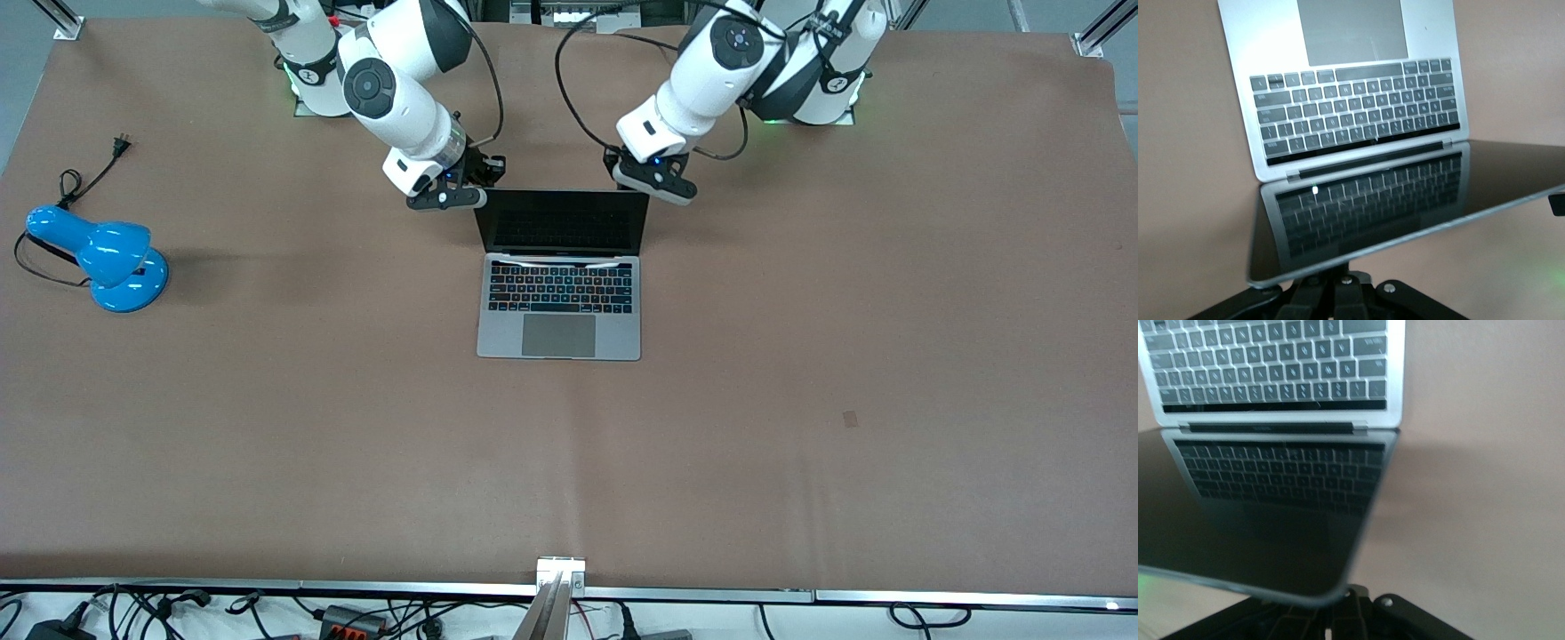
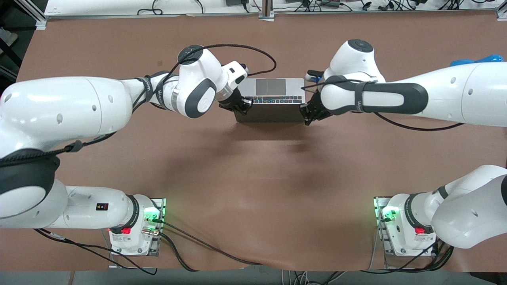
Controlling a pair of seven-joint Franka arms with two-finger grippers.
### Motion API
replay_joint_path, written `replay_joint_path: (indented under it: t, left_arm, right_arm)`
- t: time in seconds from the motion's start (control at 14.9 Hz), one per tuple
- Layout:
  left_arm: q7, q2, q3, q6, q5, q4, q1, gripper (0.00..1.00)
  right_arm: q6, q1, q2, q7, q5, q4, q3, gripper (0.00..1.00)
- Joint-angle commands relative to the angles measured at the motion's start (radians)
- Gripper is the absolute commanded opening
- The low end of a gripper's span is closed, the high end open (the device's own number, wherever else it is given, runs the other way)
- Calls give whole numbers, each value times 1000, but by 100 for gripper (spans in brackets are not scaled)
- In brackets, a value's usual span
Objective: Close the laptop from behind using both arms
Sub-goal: 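Lower both grippers behind the screen onto its back edge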
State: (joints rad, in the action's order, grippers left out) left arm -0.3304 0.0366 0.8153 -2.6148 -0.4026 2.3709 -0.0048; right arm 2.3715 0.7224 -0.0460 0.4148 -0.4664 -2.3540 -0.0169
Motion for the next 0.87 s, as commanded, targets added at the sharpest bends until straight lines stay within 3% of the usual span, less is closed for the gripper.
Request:
replay_joint_path:
  t: [0.0, 0.2, 0.47, 0.81]
  left_arm:
    - [13, 75, 8, -80, 30, -18, 11, 1]
    - [13, 91, 4, -108, 57, -19, 12, 1]
    - [14, 149, 1, -110, 168, -77, 60, 1]
    - [17, 223, -11, -110, 226, -142, 92, 1]
  right_arm:
    - [0, 3, -75, -7, -20, 73, 5, 0]
    - [0, 0, -94, -8, -18, 91, 5, 0]
    - [-3, -11, -152, -10, -11, 159, 11, 0]
    - [-3, -37, -227, -14, -2, 232, 11, 0]
